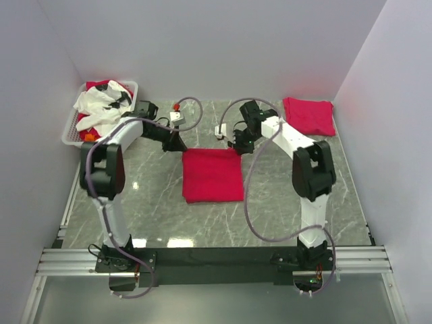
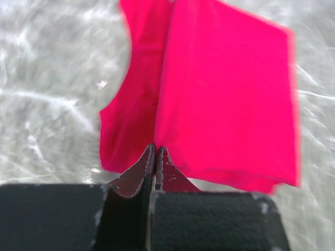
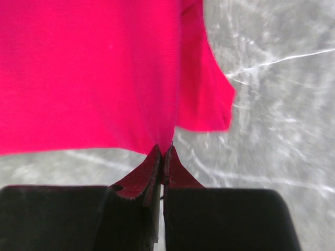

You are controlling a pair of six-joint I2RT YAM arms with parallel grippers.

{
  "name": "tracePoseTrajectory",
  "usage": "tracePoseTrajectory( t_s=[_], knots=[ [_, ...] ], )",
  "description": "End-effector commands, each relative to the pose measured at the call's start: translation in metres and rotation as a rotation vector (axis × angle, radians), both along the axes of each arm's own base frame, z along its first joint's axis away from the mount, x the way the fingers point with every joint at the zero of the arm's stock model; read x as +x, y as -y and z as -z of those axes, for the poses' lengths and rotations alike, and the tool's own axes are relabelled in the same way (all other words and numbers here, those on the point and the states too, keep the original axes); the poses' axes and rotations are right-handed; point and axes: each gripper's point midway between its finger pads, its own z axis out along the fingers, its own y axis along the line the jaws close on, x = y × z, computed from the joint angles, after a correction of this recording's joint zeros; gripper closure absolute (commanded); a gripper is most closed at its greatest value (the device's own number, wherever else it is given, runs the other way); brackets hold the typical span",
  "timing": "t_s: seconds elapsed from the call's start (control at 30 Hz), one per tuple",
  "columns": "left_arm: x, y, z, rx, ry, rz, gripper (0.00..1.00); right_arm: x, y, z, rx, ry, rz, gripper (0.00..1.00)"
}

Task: Fold and stack the t-shirts
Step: Fold the tshirt

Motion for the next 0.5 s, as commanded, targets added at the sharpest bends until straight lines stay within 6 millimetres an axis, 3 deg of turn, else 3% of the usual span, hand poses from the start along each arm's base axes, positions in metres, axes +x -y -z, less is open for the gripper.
tracePoseTrajectory(
  t_s=[0.0,0.03,0.07,0.1,0.13,0.2,0.27,0.33,0.4,0.43,0.47],
  knots=[
    [0.049,-0.002,0.031,0.034,-0.068,-0.114,0.99,0.019,0.005,0.013,-0.040,-0.023,0.015,0.99],
    [0.055,-0.002,0.040,0.049,-0.112,-0.142,0.99,0.021,0.005,0.019,-0.048,-0.034,0.031,0.89],
    [0.072,-0.001,0.036,0.047,-0.099,-0.170,0.96,0.031,0.005,0.027,-0.063,-0.022,0.055,0.84],
    [0.080,-0.005,0.057,0.074,-0.153,-0.212,0.84,0.035,0.005,0.031,-0.067,-0.033,0.103,0.77],
    [0.086,-0.008,0.060,0.072,-0.197,-0.255,0.79,0.040,0.007,0.032,-0.071,-0.030,0.135,0.55],
    [0.100,-0.010,0.056,0.044,-0.218,-0.292,0.71,0.064,0.007,0.023,-0.041,0.011,0.264,0.50],
    [0.101,-0.017,0.052,0.012,-0.238,-0.322,0.69,0.091,0.011,-0.003,0.029,0.071,0.361,0.47],
    [0.104,-0.022,0.034,-0.014,-0.201,-0.355,0.62,0.103,0.015,-0.024,0.088,0.065,0.486,0.43],
    [0.098,-0.026,0.020,-0.027,-0.178,-0.389,0.59,0.104,0.016,-0.049,0.162,0.005,0.580,0.44],
    [0.088,-0.029,0.025,-0.023,-0.201,-0.405,0.58,0.100,0.015,-0.061,0.198,-0.013,0.601,0.44],
    [0.085,-0.030,0.006,-0.040,-0.168,-0.415,0.58,0.089,0.015,-0.063,0.214,-0.067,0.620,0.44]
  ],
)
